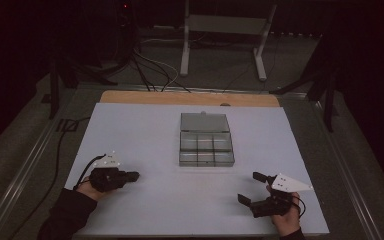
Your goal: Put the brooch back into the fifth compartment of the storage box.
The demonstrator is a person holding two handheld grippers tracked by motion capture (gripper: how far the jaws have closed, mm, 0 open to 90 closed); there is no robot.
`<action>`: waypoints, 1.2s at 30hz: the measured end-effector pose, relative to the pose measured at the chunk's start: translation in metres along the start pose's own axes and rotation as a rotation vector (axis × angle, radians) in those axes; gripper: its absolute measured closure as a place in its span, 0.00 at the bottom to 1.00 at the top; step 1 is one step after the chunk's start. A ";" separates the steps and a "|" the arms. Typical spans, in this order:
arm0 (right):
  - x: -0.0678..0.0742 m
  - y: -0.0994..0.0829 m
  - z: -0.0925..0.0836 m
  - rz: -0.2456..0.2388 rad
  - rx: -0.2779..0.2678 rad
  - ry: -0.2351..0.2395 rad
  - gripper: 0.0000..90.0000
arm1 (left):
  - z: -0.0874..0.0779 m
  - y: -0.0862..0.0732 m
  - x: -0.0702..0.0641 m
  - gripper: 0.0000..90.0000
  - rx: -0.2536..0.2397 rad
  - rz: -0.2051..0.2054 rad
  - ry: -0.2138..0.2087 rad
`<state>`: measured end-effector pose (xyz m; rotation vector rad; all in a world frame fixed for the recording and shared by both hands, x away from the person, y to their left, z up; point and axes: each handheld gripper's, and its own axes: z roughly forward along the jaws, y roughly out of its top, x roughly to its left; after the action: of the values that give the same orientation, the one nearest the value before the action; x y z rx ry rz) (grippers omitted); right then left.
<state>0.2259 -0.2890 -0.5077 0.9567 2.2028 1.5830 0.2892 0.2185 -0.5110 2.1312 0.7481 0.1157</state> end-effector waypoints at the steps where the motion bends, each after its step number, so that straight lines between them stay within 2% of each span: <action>1: 0.000 0.000 0.000 0.000 0.000 0.000 0.00 | 0.000 0.000 0.000 0.98 0.000 0.000 0.000; 9: 0.000 0.000 0.000 -0.002 0.003 0.002 0.00 | 0.009 0.015 0.000 0.98 -0.014 0.001 -0.028; 14: 0.000 0.000 0.000 -0.002 0.002 0.003 0.00 | 0.015 0.026 -0.001 0.98 -0.014 0.022 -0.041; 16: 0.000 0.000 0.000 -0.001 0.001 0.004 0.00 | 0.017 0.030 0.000 0.98 -0.030 0.017 -0.053; 22: 0.000 0.000 -0.001 0.000 -0.002 0.003 0.00 | 0.026 0.043 0.000 0.98 -0.028 0.040 -0.066; 28: 0.000 0.000 -0.001 -0.002 -0.003 0.005 0.00 | 0.034 0.052 0.001 0.98 -0.045 0.039 -0.090; 36: 0.000 0.000 -0.001 -0.005 0.001 0.005 0.00 | 0.047 0.067 -0.002 0.98 -0.053 0.062 -0.107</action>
<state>0.2248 -0.2898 -0.5076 0.9477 2.2083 1.5838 0.3350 0.1545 -0.4897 2.0929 0.6099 0.0531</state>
